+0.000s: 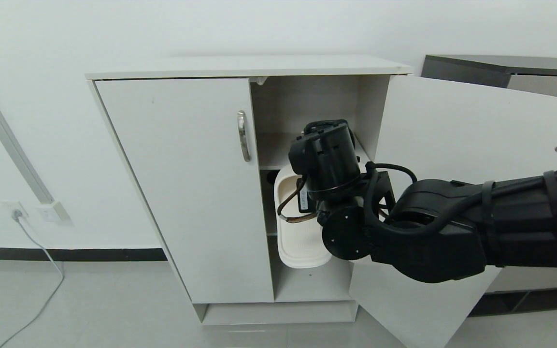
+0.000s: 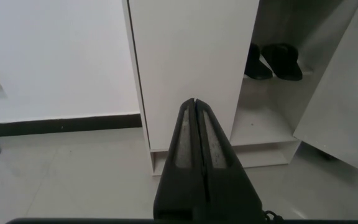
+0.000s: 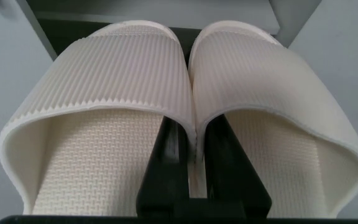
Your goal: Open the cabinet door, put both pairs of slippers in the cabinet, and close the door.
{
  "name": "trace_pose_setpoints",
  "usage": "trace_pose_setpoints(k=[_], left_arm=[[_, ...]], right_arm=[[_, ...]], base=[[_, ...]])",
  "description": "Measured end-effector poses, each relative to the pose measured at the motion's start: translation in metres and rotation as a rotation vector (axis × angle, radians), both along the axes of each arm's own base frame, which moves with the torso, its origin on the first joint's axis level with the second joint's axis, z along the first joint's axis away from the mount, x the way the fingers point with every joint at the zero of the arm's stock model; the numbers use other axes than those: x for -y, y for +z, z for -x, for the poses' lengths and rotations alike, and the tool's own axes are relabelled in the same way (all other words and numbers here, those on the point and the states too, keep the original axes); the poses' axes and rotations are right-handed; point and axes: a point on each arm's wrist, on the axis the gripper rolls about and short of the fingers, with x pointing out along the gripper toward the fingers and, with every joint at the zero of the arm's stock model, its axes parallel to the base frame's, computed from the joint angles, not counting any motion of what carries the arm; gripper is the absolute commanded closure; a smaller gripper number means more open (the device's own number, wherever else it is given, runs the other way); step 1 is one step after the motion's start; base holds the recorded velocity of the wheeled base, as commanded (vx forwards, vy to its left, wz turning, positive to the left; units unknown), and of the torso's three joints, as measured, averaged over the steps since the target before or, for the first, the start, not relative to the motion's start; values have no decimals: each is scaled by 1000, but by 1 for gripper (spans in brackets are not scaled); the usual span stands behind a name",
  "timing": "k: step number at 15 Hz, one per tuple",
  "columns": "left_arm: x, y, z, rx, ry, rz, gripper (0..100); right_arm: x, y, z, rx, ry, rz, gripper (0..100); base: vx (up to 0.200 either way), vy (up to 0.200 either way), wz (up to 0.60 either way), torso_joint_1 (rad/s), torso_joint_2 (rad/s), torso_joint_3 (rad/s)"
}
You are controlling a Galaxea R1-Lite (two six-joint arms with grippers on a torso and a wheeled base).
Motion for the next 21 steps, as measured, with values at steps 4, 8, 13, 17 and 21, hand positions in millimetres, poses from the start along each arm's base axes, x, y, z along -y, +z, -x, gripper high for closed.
trace_pose_setpoints(k=[4,8,13,17,21], left_arm=[[0,0,0,0,0,-1,100],[0,0,0,1,-1,-3,100],[0,0,0,1,-1,-3,100],[0,0,0,0,-1,-3,100],[0,0,0,0,-1,-2,100]], right_arm=[[-1,0,-1,-1,7,5,100],[-1,1,-2,3,6,2,100],[-1,2,-2,5,6,0,100],[-1,1,-3,4,3,1,100],[-3,-4,-4,-2,5,9,100]], base=[[100,0,0,2,1,2],[200,0,0,-4,2,9],[200,0,0,5,2,1],[200,0,0,2,0,0],[50,0,0,2,2,1]])
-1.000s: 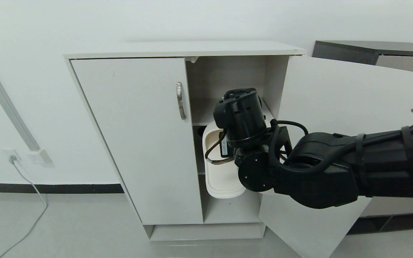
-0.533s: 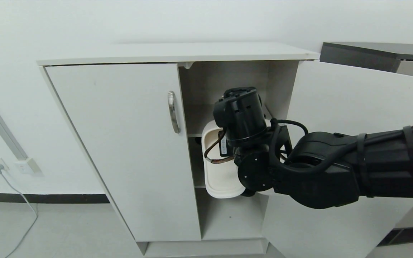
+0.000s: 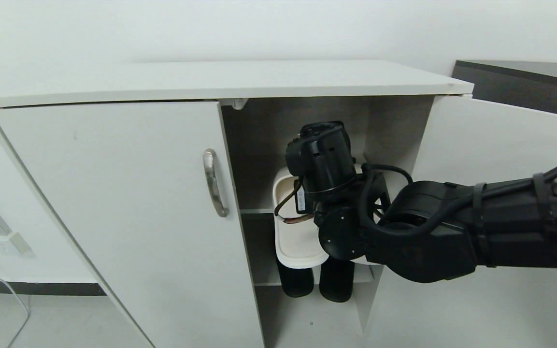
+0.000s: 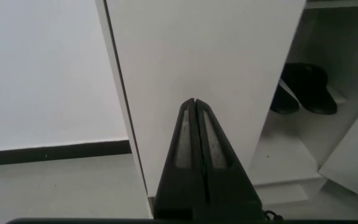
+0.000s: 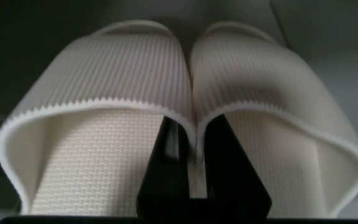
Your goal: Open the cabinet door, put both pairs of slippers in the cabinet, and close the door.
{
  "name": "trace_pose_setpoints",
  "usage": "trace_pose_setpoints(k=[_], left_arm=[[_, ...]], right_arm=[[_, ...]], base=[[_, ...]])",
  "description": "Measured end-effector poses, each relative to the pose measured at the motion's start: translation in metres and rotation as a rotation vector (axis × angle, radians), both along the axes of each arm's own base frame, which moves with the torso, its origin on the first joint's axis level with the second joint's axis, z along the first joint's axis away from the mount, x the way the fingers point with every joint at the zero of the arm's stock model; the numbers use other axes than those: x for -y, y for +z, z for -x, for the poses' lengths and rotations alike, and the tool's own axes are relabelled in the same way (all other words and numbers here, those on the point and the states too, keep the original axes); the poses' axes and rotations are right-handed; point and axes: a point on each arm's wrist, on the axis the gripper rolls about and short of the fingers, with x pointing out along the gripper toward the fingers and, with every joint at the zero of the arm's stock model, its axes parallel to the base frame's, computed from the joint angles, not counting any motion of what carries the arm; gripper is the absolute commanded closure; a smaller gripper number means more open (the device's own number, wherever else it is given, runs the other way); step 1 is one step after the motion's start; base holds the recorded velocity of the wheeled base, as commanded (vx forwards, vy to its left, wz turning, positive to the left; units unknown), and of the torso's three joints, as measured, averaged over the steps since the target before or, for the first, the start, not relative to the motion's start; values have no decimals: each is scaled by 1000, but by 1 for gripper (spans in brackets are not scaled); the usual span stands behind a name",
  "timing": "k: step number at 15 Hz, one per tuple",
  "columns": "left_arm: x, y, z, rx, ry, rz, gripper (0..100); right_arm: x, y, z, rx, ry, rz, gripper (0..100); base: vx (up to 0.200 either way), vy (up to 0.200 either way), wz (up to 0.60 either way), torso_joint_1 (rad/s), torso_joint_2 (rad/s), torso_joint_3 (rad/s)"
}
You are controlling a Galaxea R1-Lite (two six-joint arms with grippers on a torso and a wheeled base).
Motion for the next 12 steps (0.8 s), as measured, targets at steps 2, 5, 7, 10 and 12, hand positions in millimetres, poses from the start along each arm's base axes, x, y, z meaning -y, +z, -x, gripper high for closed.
trace_pose_setpoints(k=[2,5,7,10,12], left_arm=[[0,0,0,0,0,0,100],[0,0,0,0,0,0,100],[0,0,0,0,0,1,100],[0,0,0,0,1,2,100],[0,0,0,0,1,3,100]], right_arm=[[-2,-4,-2,-4,1,2,100],[-5,-3,-6,3,0,-9,100],[-6,-1,-10,8,-5,-10,100],[-8,3,-24,27,-25,-15,100],[-9,4,-38,40,-41,-19,100]], base=[[0,0,0,0,0,0],[0,0,0,0,0,0],[0,0,0,0,0,0],[0,0,0,0,0,0],[0,0,0,0,0,0]])
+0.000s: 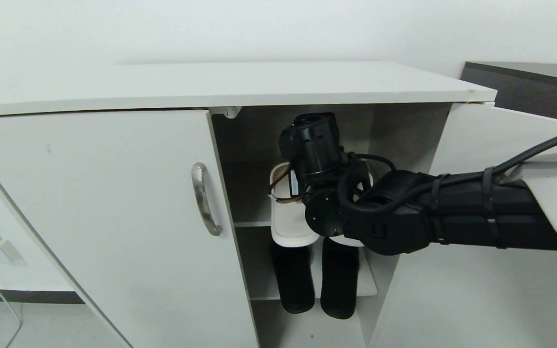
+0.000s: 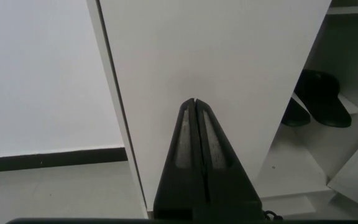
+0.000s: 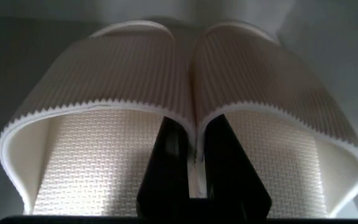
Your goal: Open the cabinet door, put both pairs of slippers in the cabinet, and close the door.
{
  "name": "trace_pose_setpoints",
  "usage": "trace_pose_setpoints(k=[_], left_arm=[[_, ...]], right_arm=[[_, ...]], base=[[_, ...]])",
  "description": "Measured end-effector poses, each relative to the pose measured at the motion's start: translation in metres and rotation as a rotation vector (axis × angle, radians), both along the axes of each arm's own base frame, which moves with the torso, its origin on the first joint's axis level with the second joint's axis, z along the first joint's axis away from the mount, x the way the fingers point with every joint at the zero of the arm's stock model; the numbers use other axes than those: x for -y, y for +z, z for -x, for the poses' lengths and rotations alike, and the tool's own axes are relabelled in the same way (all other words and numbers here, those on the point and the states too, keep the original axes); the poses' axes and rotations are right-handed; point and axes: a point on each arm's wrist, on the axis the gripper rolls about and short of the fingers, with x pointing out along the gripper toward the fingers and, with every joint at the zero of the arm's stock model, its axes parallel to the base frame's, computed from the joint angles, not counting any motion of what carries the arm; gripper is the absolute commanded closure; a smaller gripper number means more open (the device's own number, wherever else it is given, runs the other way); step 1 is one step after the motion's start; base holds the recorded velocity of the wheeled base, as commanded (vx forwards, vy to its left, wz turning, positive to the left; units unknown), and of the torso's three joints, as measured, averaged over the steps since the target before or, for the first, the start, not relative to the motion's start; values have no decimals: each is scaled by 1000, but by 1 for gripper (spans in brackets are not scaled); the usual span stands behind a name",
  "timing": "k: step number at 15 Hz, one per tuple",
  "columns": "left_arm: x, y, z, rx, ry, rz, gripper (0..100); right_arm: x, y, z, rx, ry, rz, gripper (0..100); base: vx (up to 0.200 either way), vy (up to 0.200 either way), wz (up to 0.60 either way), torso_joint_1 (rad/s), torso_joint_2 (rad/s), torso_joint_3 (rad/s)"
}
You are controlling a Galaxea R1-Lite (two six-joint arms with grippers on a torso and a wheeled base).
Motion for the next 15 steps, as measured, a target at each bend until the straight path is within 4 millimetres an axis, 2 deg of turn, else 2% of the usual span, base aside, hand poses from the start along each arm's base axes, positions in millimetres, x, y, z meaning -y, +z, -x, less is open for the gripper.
trace_pose_setpoints(k=[5,11,12,15], left_arm=[[0,0,0,0,0,0,100],[0,0,0,0,0,0,100],[0,0,0,0,0,0,100],[0,0,0,0,0,0,100]], right_arm=[[-2,-5,-25,8,-21,-13,100],[-1,-16,-36,-12,-20,0,100],[-1,-17,-36,-13,-21,1,0],[0,-20,-37,-22,-24,11,0]], base=[[0,0,0,0,0,0],[0,0,0,0,0,0],[0,0,0,0,0,0],[0,0,0,0,0,0]])
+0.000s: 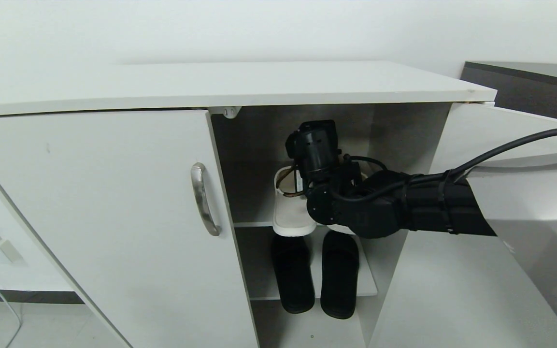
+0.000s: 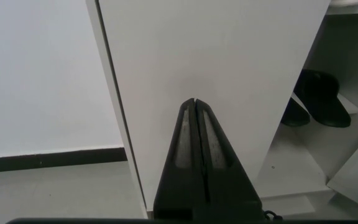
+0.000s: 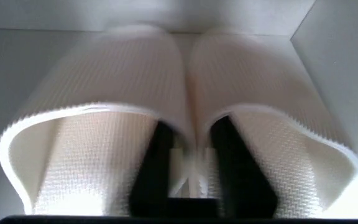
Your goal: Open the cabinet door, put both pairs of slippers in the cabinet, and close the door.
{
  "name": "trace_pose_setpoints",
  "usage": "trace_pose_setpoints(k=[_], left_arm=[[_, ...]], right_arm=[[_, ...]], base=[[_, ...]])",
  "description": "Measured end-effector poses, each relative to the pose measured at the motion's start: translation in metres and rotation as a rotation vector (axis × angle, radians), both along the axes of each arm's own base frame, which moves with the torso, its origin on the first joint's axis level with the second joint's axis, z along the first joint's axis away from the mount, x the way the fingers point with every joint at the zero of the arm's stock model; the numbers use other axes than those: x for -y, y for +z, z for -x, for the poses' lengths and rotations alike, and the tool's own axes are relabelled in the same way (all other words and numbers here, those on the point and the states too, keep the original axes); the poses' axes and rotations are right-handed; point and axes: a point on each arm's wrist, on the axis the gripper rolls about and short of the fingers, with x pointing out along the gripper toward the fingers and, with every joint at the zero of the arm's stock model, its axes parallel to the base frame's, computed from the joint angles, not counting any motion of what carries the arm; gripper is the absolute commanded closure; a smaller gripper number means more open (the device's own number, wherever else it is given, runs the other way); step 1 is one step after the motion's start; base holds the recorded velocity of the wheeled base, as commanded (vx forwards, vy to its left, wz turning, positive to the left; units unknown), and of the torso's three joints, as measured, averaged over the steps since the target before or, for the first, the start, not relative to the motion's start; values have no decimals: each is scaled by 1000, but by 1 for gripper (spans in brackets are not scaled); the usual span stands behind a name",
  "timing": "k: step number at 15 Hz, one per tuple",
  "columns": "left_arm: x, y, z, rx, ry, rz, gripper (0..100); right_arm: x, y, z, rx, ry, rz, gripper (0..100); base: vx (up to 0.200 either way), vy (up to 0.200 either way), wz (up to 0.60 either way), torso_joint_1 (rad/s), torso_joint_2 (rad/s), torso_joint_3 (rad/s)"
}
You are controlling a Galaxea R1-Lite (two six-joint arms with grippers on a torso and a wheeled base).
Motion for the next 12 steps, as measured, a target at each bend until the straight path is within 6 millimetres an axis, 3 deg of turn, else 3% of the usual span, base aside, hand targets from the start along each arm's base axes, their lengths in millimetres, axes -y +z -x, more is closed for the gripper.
trace_pose_setpoints(k=[3,6,9,12], left_arm=[[0,0,0,0,0,0,100],[0,0,0,0,0,0,100],[0,0,0,0,0,0,100],[0,0,0,0,0,0,100]], right_arm=[[0,-4,6,-33,4,23,0],[2,5,26,-32,25,23,0],[7,9,63,-34,44,22,0],[18,1,102,-46,90,10,0]], base=[[0,0,0,0,0,0],[0,0,0,0,0,0],[0,0,0,0,0,0],[0,0,0,0,0,0]])
